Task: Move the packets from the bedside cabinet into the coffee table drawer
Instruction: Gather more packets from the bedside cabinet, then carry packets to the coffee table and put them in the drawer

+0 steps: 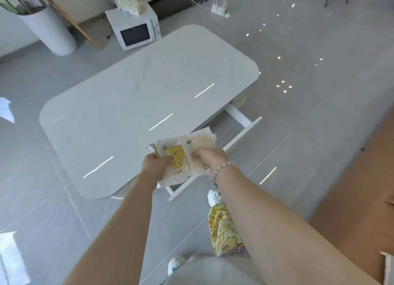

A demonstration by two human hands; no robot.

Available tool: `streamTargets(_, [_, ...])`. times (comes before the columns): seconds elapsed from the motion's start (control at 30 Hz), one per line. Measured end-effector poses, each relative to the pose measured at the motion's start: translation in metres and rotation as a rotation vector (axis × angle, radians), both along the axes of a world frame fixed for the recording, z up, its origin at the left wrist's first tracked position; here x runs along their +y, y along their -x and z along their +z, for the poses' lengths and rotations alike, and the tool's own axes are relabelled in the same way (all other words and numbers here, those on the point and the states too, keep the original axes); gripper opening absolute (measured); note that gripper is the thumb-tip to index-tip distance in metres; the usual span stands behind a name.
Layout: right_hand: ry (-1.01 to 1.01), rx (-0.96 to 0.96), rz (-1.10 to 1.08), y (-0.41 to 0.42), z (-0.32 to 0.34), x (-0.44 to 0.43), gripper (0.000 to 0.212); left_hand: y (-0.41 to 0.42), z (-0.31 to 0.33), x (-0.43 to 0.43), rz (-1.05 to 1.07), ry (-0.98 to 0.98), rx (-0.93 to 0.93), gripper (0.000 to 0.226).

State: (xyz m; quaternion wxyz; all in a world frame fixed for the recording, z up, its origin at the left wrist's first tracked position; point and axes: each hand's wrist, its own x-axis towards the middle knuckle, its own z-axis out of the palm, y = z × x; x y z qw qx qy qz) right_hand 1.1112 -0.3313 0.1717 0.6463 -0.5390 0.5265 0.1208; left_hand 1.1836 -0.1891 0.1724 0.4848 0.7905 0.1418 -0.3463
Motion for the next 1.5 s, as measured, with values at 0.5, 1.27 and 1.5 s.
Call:
streamTargets(0.5, [0.007,0.252,0.32,-0.05,-0.144,-0.121,0.033,-0.014,-0.141,-0.114,0.153,-0.058,0.304,0.016])
streamTargets(1.27, [0.367,0.414,0.538,-0.153,-0.451,-0.153,0.038,-0.098,-0.454,-0.159,0.277,-0.124,0.406,0.017])
streamTargets(1.5, [0.577,0.373,0.758,-0.16,-0.464,-0.152,0.04,-0.094,-0.47,-0.161,-0.017,-0.374,0.3,0.019])
